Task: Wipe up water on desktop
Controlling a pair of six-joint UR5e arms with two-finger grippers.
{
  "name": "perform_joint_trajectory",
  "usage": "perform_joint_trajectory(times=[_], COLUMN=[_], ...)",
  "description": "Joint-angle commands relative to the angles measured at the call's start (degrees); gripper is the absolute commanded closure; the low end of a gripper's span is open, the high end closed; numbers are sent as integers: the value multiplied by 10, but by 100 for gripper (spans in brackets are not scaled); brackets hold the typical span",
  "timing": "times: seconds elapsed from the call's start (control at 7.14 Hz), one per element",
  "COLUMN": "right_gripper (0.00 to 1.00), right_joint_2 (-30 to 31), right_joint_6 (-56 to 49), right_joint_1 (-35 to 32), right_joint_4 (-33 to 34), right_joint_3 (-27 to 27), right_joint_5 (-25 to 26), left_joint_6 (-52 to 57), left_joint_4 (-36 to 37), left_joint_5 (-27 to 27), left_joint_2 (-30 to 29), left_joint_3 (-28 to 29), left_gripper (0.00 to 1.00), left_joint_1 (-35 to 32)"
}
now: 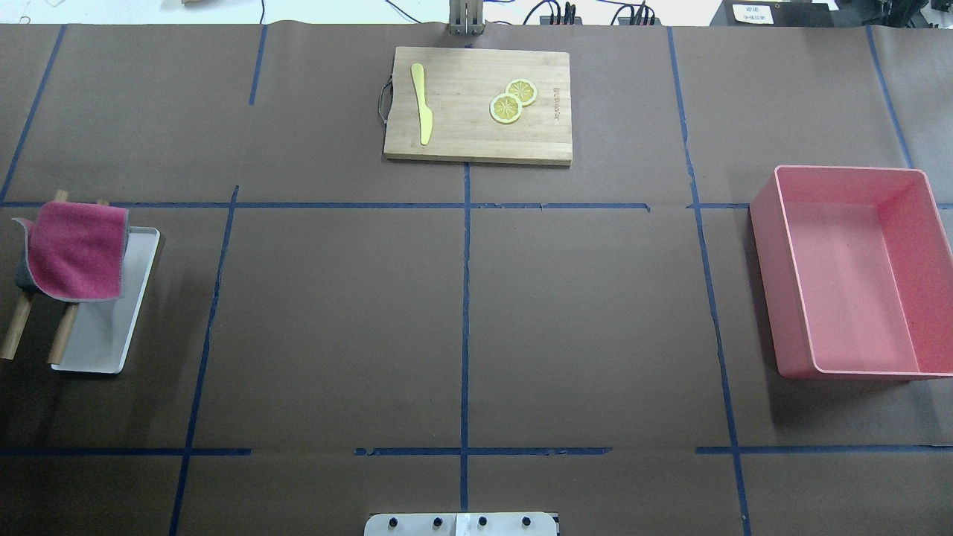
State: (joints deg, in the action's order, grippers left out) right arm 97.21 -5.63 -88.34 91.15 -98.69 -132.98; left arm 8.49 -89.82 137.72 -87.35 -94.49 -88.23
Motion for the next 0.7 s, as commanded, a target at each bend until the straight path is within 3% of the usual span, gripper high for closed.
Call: perform_joint_trajectory(times=[0.0, 0.56], right_gripper=[0, 0], right_joint_2=[-1, 7], right_joint_6=[0, 4], right_joint_1=[0, -1], right_joint_4=[1, 3], right_joint_3=[-11, -30], right_joint_5=[-1, -3], left_joint_6=[15, 18], left_joint_4=[-10, -23], left_joint_5=[-8, -2], left_joint_2=[2, 2], left_joint_3=[-41, -29], left_gripper=[0, 0], left_joint_1=[-2, -2])
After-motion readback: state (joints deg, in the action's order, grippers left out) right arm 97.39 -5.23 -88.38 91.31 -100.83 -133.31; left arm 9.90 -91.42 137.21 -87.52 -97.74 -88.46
